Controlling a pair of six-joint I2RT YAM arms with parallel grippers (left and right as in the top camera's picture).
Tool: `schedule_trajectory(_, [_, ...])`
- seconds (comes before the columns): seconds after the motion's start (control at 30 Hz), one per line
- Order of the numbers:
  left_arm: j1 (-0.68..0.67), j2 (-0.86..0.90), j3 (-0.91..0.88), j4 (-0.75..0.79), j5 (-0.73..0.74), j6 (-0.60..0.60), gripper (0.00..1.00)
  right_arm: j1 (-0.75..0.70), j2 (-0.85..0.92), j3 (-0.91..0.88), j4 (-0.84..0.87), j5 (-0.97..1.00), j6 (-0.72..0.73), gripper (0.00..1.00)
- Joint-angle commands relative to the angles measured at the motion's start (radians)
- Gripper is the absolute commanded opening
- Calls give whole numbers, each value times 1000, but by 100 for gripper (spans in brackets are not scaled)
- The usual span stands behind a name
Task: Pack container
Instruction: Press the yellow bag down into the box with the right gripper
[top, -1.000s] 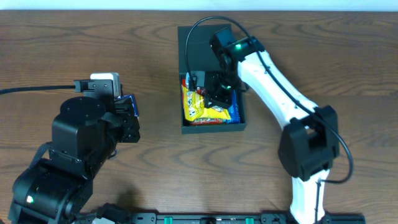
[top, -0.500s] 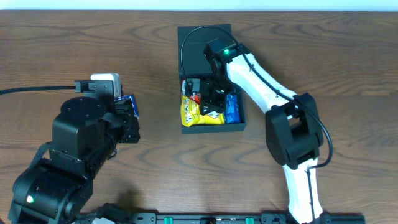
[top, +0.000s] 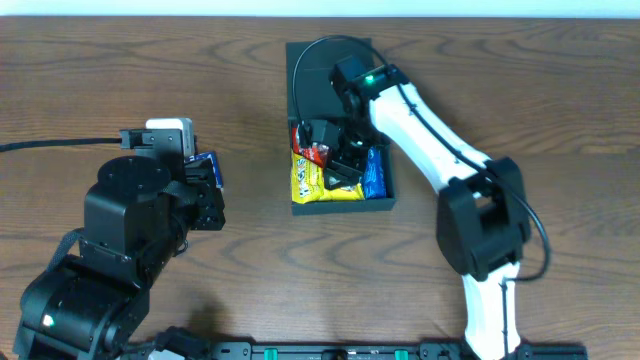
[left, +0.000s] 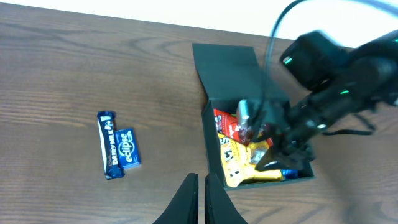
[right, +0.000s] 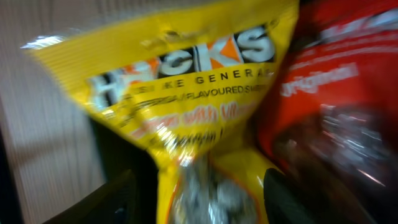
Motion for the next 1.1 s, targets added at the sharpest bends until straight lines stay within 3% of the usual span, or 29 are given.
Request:
schedule_trajectory(0.0, [3,0,8,-3,-17,22,7,9,-144,3,-3,2,13,68])
schedule_trajectory(0.03, [3,0,8,-3,-17,22,7,9,-161,3,-3,2,13,62])
schedule_trajectory(0.07, [3,0,8,-3,-17,22,7,9,-189,3,-3,0,13,40])
schedule_trajectory(0.1, [3,0,8,-3,-17,22,7,9,-215,3,-2,-14,13,5])
schedule_trajectory(0.13, [3,0,8,-3,-17,22,7,9,-228,3,0,-31,13,2])
schedule_trajectory(0.37, [3,0,8,-2,-17,22,6,14,-184,3,21,-176,13,2])
schedule_trajectory(1.07, [3,0,8,-16,-17,22,7,57,190,3,116,-177,106,2])
